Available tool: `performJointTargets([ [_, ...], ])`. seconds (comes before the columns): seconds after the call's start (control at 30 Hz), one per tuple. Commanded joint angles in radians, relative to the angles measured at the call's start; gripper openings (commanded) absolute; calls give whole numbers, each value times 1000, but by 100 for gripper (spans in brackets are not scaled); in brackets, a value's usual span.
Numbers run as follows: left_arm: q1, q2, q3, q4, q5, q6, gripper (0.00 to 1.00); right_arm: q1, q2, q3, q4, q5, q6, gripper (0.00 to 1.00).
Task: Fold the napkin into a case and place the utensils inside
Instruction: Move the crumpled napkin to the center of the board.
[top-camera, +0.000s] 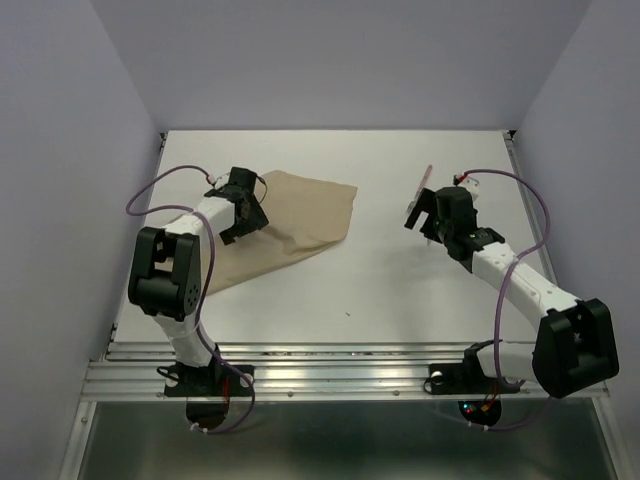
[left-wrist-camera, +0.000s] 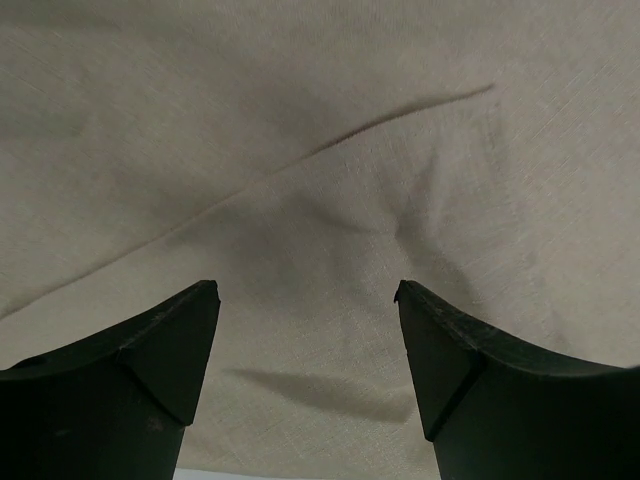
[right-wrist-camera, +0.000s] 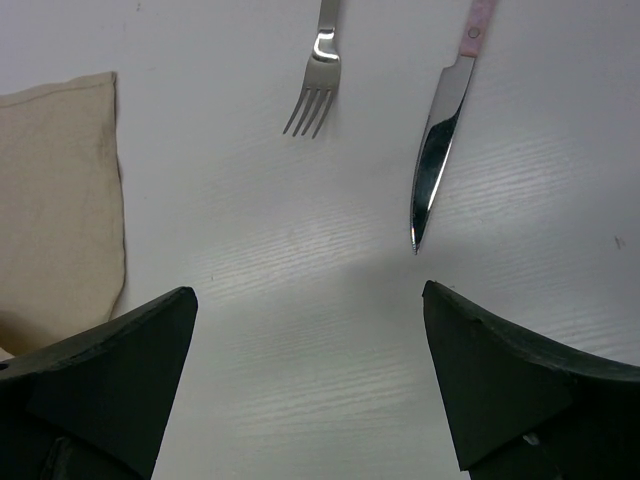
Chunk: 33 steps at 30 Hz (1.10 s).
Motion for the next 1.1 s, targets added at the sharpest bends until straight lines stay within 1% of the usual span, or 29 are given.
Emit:
performJointTargets([
  [0.0,-23,23,-13,46,61,-51,83,2,4,4,53,-32,17,100],
  [0.1,-38,88,10,80,72,-50,83,2,13,-2,52,-29,19,100],
  [0.2,-83,145,50,98,89,-45,77,2,22,0,52,-35,22,100],
  [0.27,-138,179,83,103,102,-45,74,2,22,-5,53,-41,27,100],
  [0.3,-161,191,106,104,110,-44,74,2,24,-7,53,-42,33,100],
  [0.33,-206,204,117,106,125,-45,73,2,25,-8,53,-45,36,100],
  [0.43,-280,253,169,107,167,-51,73,2,36,-7,52,-50,45,100],
  [0.47,-335,273,183,106,187,-51,73,2,39,-5,52,-55,47,100],
  [0.57,-405,285,249,49,184,-34,73,2,47,-2,47,-62,43,100],
  [0.6,-411,276,260,37,179,-28,73,2,47,-2,44,-64,43,100],
  [0.7,-409,195,269,-9,120,-2,74,2,41,-8,42,-68,37,100],
  [0.77,-399,149,284,-61,46,24,76,2,38,-14,44,-73,34,100],
  [0.87,-344,43,286,-112,27,44,77,2,45,-16,44,-79,33,100],
  [0.9,-305,21,263,-120,27,48,77,2,48,-14,44,-81,34,100],
  [1.07,-200,-101,154,-213,-25,32,77,2,53,-17,45,-99,30,100],
])
